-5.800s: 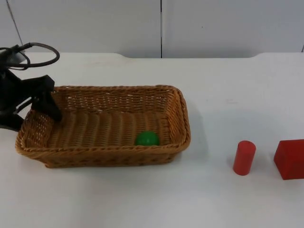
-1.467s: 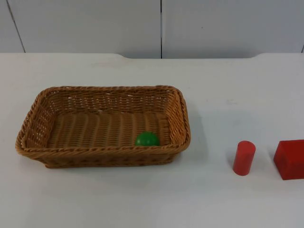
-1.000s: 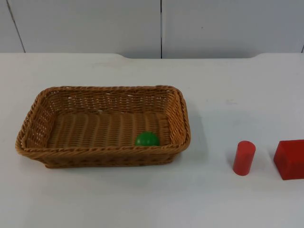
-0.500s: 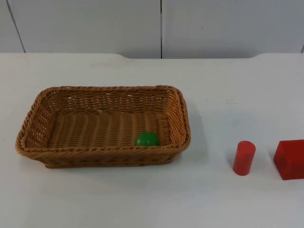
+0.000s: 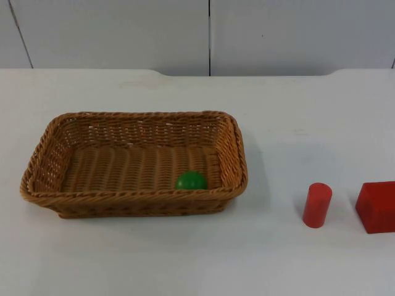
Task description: Pick up the basket with the left hand and place the object to the left of the red cylinder into the basket with the right hand.
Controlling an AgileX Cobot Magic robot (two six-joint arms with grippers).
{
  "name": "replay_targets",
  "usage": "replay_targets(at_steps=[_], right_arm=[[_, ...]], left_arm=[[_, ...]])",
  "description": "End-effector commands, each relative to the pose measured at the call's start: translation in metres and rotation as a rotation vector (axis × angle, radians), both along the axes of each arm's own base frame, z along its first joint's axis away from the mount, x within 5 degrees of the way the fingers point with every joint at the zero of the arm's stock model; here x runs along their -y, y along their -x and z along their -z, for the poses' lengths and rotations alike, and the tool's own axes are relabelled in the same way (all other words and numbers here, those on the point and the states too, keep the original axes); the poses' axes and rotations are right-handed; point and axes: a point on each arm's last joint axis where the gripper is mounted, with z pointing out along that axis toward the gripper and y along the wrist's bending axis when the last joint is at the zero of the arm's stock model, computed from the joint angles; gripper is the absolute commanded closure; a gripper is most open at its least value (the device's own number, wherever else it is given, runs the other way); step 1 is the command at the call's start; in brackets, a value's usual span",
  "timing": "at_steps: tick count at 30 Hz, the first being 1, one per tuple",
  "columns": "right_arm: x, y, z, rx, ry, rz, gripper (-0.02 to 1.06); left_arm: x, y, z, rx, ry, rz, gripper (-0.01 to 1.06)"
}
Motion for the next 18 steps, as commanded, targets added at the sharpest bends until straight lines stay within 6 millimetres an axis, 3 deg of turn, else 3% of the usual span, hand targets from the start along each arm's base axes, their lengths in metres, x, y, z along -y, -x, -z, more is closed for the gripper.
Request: replay_targets(at_steps=[1, 18], right_arm=[[-0.0002, 0.0005, 0.0001, 0.008, 0.0, 0.025, -0.01], [-0.0002, 0.0004, -0.0001, 0.01, 0.0, 0.025, -0.01]], left_arm=[[0.0, 0.0, 0.0005, 0.006, -0.001, -0.003, 0.0], [-0.0006, 0.0, 0.0005, 0.006, -0.001, 0.124, 0.0]])
